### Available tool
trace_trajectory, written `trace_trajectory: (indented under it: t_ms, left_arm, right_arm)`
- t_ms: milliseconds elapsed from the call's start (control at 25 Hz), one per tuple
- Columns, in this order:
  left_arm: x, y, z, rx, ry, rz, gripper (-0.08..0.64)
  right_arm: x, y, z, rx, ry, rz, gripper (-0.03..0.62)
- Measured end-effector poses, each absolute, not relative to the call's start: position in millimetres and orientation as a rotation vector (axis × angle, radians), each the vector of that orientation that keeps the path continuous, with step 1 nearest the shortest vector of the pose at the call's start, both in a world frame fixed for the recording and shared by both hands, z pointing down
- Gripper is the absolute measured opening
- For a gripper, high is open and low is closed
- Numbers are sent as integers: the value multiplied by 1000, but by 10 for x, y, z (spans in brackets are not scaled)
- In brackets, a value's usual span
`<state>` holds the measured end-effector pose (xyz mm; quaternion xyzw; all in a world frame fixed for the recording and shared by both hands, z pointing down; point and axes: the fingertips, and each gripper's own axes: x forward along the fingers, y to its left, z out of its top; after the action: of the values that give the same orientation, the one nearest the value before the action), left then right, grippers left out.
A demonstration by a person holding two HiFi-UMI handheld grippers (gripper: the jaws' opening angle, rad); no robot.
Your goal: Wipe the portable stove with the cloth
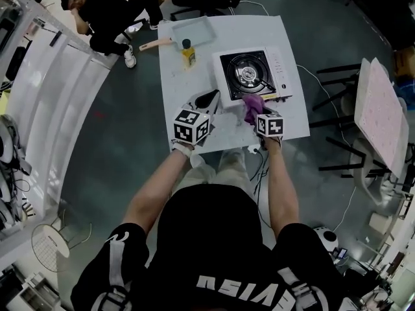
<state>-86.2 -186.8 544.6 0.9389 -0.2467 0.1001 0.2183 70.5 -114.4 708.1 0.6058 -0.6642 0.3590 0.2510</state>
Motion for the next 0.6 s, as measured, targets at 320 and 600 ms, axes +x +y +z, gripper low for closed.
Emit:
trace_trajectory:
  t_ms: [320,600]
  left_arm:
    - [-1119,-1861,5398,2585,-745,245,6]
    - [-1333,-1911,5395,2565,-801,212,6]
  right_arm:
    - [123,-1203,7096,1543,-1881,958,101]
    - [-306,-1261,7065,1453,-1930,929,101]
